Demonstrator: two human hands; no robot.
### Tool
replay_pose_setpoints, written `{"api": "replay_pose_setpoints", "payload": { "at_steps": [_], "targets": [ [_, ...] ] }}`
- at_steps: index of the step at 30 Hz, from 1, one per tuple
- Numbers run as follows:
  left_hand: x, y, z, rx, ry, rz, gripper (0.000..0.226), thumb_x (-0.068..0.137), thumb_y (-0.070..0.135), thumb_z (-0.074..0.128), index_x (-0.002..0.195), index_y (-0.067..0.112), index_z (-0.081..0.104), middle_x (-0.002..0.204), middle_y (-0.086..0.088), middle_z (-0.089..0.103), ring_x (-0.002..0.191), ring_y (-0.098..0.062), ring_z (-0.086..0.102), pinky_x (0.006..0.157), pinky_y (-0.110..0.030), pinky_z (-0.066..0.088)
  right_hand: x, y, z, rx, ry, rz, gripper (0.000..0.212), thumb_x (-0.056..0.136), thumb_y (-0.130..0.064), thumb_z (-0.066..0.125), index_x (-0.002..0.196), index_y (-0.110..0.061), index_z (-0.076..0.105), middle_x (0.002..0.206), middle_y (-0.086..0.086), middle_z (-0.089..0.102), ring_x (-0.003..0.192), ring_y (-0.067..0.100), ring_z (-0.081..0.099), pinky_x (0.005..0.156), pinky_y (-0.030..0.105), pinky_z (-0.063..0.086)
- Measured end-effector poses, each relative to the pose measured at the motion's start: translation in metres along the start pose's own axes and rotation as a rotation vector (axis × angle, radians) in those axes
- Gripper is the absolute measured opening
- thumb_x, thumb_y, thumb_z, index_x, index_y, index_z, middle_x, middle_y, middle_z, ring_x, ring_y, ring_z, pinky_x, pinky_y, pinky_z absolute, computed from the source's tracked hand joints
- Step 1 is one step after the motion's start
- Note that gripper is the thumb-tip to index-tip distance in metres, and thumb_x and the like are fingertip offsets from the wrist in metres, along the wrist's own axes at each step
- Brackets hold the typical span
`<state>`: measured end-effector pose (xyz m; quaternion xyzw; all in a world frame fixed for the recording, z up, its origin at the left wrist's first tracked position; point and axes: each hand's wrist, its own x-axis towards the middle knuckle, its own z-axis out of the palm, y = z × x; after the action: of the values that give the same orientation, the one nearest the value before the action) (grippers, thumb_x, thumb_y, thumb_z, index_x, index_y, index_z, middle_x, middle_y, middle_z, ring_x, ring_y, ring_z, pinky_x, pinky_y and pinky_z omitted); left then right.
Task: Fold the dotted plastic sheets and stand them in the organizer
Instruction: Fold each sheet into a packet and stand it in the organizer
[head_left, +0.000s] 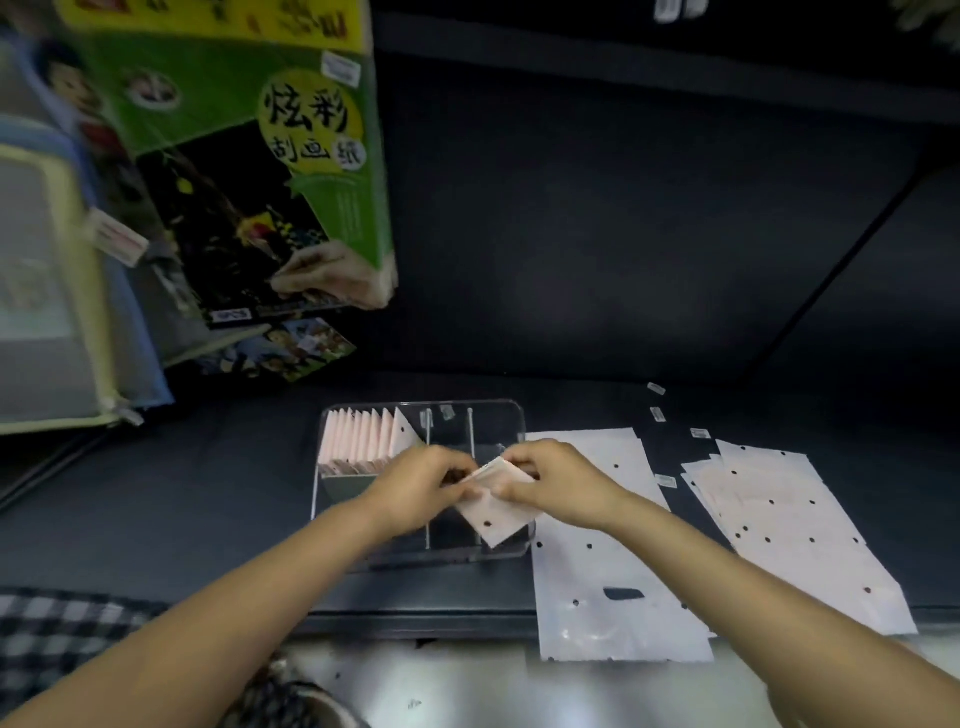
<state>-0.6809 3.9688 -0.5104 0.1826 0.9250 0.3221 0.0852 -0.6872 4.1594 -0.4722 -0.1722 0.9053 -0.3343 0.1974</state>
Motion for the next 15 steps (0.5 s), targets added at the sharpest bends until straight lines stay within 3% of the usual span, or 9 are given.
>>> {"api": "replay_pose_setpoints", "payload": {
  "at_steps": [4, 6, 8, 10, 13, 15],
  "targets": [
    [0.0, -0.025, -0.015, -0.109, 0.116, -0.123, 0.013, 0.087, 0.022, 0.065, 0.077, 0.031, 0.064, 0.075, 0.013, 0.065, 0.076, -0.006, 0.059, 0.075, -0.034, 0.049, 0.038, -0.014, 0.017, -0.09, 0.057, 0.021, 0.012, 0.084, -0.021, 0.064, 0.087, -0.011, 0.068, 0.085, 0.0, 0.068, 0.077, 0.016, 0.062, 0.061, 0.027, 0.046],
    [0.0, -0.036, -0.016, -0.101, 0.224, -0.194, 0.007, 0.089, 0.025, 0.062, 0.085, 0.028, 0.067, 0.086, 0.013, 0.067, 0.089, -0.011, 0.059, 0.079, -0.036, 0.048, 0.056, -0.016, 0.022, -0.094, 0.082, 0.031, 0.012, 0.084, -0.023, 0.064, 0.091, -0.014, 0.069, 0.088, -0.001, 0.067, 0.077, 0.012, 0.06, 0.057, 0.021, 0.043],
    [0.001, -0.046, -0.015, 0.032, 0.328, -0.251, 0.014, 0.091, 0.03, 0.057, 0.102, 0.029, 0.065, 0.106, 0.011, 0.064, 0.105, -0.015, 0.052, 0.086, -0.033, 0.043, 0.073, -0.017, 0.023, -0.099, 0.123, 0.059, 0.017, 0.086, -0.023, 0.063, 0.099, -0.014, 0.069, 0.096, 0.002, 0.069, 0.082, 0.014, 0.061, 0.06, 0.023, 0.043],
    [0.001, -0.053, -0.012, 0.181, 0.315, -0.296, 0.027, 0.092, 0.034, 0.051, 0.119, 0.03, 0.057, 0.123, 0.006, 0.055, 0.116, -0.018, 0.043, 0.093, -0.032, 0.037, 0.088, -0.019, 0.022, -0.104, 0.184, 0.081, 0.019, 0.088, -0.024, 0.061, 0.103, -0.014, 0.068, 0.101, 0.003, 0.069, 0.086, 0.018, 0.062, 0.065, 0.026, 0.044],
    [0.001, -0.058, -0.003, 0.321, 0.249, -0.35, 0.034, 0.094, 0.037, 0.046, 0.128, 0.03, 0.048, 0.132, 0.003, 0.044, 0.122, -0.019, 0.035, 0.098, -0.032, 0.031, 0.109, -0.023, 0.024, -0.123, 0.222, 0.107, 0.02, 0.089, -0.025, 0.057, 0.105, -0.016, 0.066, 0.104, 0.004, 0.069, 0.093, 0.022, 0.063, 0.074, 0.034, 0.05],
    [0.002, -0.06, 0.002, 0.385, 0.232, -0.382, 0.036, 0.096, 0.036, 0.041, 0.13, 0.027, 0.046, 0.135, 0.002, 0.04, 0.124, -0.02, 0.033, 0.1, -0.033, 0.029, 0.122, -0.027, 0.028, -0.12, 0.217, 0.128, 0.022, 0.09, -0.024, 0.056, 0.108, -0.015, 0.065, 0.106, 0.004, 0.069, 0.091, 0.02, 0.062, 0.068, 0.028, 0.047]
  ]
}}
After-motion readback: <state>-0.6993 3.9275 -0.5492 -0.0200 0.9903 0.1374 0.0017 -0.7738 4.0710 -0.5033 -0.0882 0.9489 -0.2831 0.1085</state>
